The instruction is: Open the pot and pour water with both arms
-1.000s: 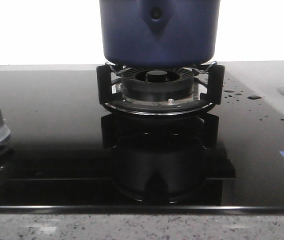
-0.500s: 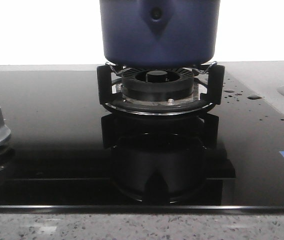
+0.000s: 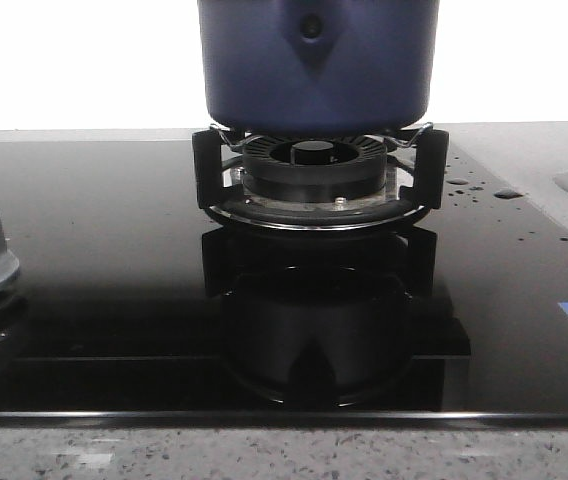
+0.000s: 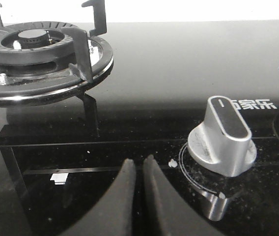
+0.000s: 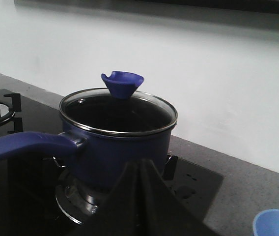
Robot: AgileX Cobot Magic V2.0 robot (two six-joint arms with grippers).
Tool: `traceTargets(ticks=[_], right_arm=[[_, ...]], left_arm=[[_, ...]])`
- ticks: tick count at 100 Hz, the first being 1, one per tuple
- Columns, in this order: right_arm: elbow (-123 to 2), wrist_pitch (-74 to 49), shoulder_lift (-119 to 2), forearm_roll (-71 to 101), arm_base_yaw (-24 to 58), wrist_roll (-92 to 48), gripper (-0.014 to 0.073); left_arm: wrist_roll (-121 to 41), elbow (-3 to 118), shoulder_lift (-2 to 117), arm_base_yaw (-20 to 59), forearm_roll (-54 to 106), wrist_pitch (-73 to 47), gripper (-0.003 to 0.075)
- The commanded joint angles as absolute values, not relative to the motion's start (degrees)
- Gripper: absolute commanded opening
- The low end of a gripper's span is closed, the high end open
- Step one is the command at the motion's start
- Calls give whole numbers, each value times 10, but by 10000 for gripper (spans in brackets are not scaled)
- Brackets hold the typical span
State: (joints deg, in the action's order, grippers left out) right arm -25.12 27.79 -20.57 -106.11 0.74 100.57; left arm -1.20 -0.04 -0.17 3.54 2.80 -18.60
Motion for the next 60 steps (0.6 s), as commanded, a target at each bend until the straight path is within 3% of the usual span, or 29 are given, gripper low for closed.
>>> traceTargets(ticks=[1, 42, 60], right_arm=[[-265, 260, -209, -1076, 7, 1003, -64], [-264, 258, -209, -1076, 7, 1003, -64], [-217, 178, -203, -1076, 37, 1003, -64]], left_arm=[[-7, -27, -19, 33, 38, -158, -20], [-7, -27, -19, 33, 38, -158, -20], [-7, -27, -19, 33, 38, -158, -20]])
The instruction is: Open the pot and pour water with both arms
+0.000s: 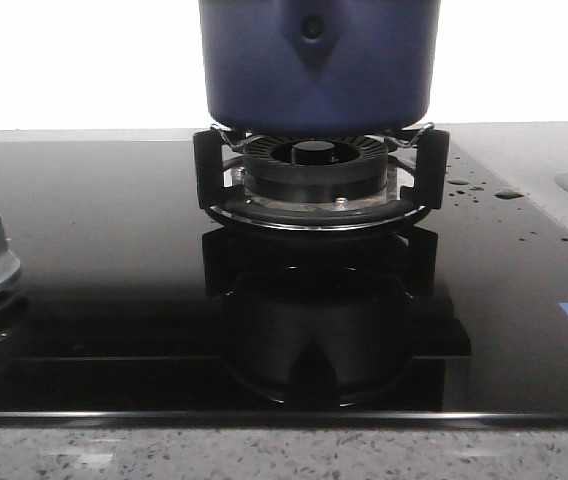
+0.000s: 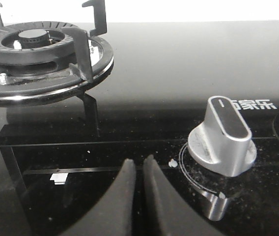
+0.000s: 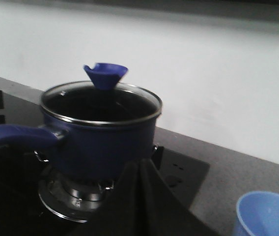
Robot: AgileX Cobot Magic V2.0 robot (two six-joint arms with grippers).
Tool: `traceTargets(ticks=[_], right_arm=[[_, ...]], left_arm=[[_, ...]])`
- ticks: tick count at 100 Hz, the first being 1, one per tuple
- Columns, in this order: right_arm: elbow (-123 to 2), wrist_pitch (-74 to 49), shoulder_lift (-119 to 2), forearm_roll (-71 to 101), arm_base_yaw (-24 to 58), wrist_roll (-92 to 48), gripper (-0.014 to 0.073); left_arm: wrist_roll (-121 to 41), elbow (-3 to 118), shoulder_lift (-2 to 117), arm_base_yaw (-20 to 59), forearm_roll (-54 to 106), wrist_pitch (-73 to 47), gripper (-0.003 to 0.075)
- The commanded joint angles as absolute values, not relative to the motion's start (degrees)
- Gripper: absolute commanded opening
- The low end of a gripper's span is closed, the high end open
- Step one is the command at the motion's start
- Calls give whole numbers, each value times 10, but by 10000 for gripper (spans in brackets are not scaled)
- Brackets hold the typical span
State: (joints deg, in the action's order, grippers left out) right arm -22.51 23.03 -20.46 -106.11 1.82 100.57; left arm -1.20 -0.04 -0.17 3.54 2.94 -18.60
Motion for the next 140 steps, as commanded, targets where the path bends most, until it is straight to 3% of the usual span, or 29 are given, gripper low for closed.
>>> traceTargets(ticks=[1, 14, 24, 32, 43, 59, 82, 106, 140], right_arm=[[-215, 175, -203, -1076, 38, 1003, -64], [-168, 108, -193, -962, 51, 925, -64], [-136, 65, -182, -683, 51, 653, -64], [-123, 16, -171, -432, 51, 348, -64], [-106, -67, -155, -223, 51, 157, -64], [-67, -137, -110, -202, 51, 145, -64], [25, -82, -42, -181, 51, 145, -64], [22, -168, -11, -139, 22, 145, -64], [23, -172, 18, -108, 17, 99, -64]], left_arm=[[-7, -27, -19, 33, 38, -158, -20], [-7, -27, -19, 33, 38, -158, -20], [-7, -27, -19, 33, 38, -158, -20], [-7, -27, -19, 33, 38, -158, -20], [-7, -27, -19, 33, 38, -158, -20], [-7, -27, -19, 33, 38, -158, -20], [-7, -27, -19, 33, 38, -158, -20], [-7, -27, -19, 33, 38, -158, -20], [-7, -27, -19, 33, 38, -158, -20]])
